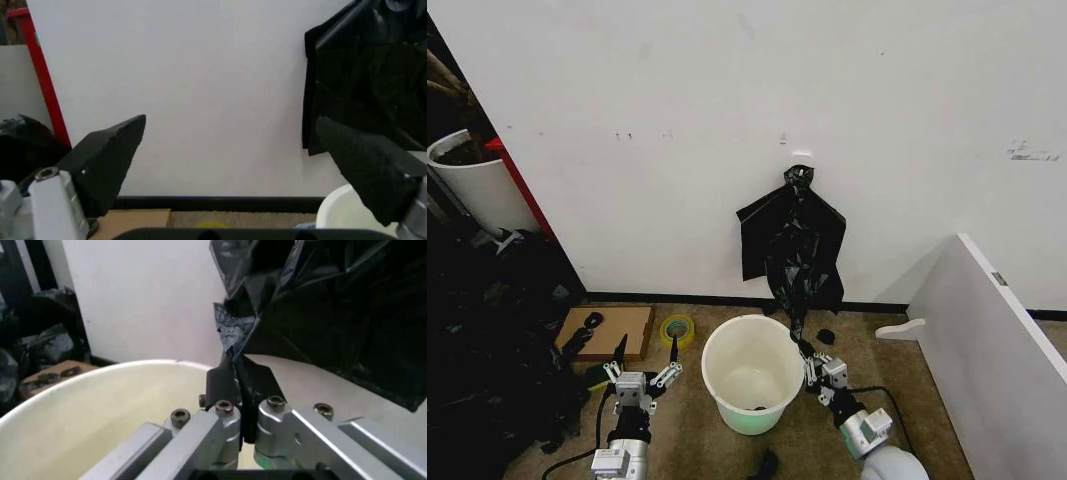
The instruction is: Place the garbage bag over the trash bin.
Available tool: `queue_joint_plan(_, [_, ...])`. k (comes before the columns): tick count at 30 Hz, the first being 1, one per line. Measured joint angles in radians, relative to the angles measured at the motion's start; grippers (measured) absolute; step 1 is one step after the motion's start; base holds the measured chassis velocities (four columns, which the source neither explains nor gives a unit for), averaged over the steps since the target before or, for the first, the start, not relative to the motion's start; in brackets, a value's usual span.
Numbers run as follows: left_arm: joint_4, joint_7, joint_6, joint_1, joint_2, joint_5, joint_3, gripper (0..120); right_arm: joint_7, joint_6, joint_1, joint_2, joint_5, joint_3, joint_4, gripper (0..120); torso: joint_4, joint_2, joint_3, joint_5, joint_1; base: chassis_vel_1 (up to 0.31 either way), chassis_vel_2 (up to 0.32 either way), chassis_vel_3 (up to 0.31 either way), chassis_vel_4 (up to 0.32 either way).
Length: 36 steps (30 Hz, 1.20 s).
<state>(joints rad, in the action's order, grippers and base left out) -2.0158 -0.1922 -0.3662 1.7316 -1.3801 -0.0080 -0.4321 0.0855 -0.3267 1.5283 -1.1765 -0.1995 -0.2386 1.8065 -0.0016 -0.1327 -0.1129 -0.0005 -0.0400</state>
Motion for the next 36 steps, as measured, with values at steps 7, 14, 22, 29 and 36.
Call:
queue_joint_plan(7, [0.001,0.000,-0.001,0.000,0.000,0.001,0.001,100,-0.013,-0.033,0.043,-0.008,0.053,0.008,0.003,0,0.0000,0.000,0.000,0.0000,0.000,0.000,0.000,0.000,0.000])
queue_joint_plan(14, [0.001,-0.001,-0.004,0.002,0.001,0.001,0.000,100,-0.018,-0.054,0.073,-0.008,0.082,0.016,0.004,0,0.0000,0.000,0.000,0.0000,0.000,0.000,0.000,0.000,0.000])
queue_joint_plan(22, [0.001,-0.001,-0.005,0.001,0.003,0.002,0.002,100,-0.024,-0.064,0.085,-0.006,0.086,0.018,0.007,0,-0.0001,0.000,0.000,0.0000,0.000,0.000,0.000,0.000,0.000])
queue_joint_plan(29, [-0.030,0.004,0.009,-0.010,0.032,-0.022,0.010,100,-0.037,-0.043,0.034,-0.020,0.075,0.015,0.009,0,0.0002,0.000,0.000,0.0000,0.000,0.000,0.000,0.000,0.000])
queue_joint_plan(36, [-0.142,0.036,0.109,-0.081,0.219,-0.203,0.085,100,-0.050,-0.038,0.000,-0.028,0.125,0.014,0.014,0,0.0000,0.000,0.000,-0.0002,0.000,0.000,0.000,0.000,0.000])
